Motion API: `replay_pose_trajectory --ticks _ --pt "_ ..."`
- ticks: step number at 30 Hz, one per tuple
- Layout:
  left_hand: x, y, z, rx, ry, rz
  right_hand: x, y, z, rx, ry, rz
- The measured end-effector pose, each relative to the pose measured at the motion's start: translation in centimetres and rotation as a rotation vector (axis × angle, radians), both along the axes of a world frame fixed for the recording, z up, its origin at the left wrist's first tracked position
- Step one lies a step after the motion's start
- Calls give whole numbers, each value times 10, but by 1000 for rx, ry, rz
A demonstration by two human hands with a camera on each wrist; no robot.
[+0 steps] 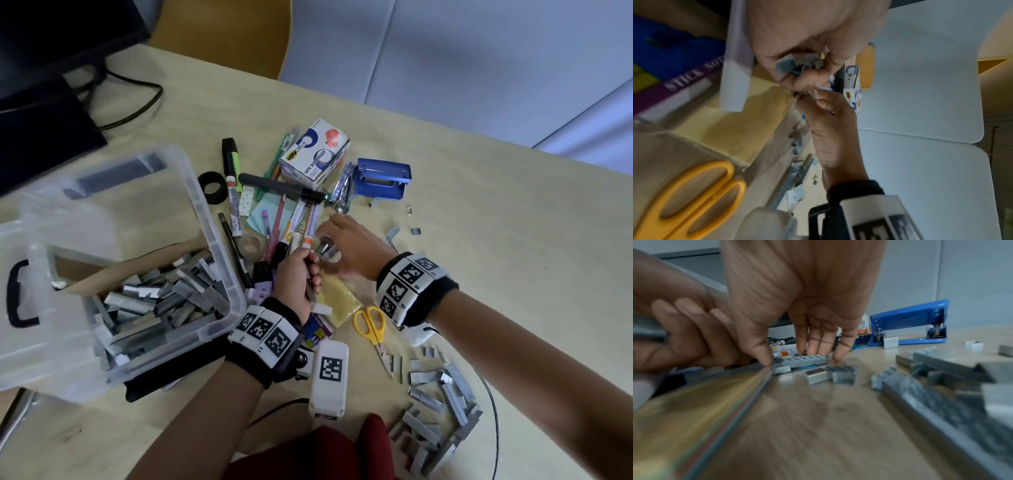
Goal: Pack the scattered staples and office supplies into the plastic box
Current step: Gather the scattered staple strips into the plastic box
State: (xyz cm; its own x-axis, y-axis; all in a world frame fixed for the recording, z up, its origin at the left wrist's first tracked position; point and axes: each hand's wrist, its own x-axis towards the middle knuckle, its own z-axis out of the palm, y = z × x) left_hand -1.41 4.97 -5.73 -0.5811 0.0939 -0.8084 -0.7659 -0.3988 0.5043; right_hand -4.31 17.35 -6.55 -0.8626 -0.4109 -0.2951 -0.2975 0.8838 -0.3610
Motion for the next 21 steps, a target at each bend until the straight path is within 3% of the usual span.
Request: replay_pose_trajectory --ticks 10,17,21 --pt "0 3 -2 -32 20 56 5 10 2 109 -16 150" --pt "3 14 4 -6 51 71 14 25 6 187 -8 -52" --pt "1 23 11 22 57 36 12 31 13 55 -113 -282"
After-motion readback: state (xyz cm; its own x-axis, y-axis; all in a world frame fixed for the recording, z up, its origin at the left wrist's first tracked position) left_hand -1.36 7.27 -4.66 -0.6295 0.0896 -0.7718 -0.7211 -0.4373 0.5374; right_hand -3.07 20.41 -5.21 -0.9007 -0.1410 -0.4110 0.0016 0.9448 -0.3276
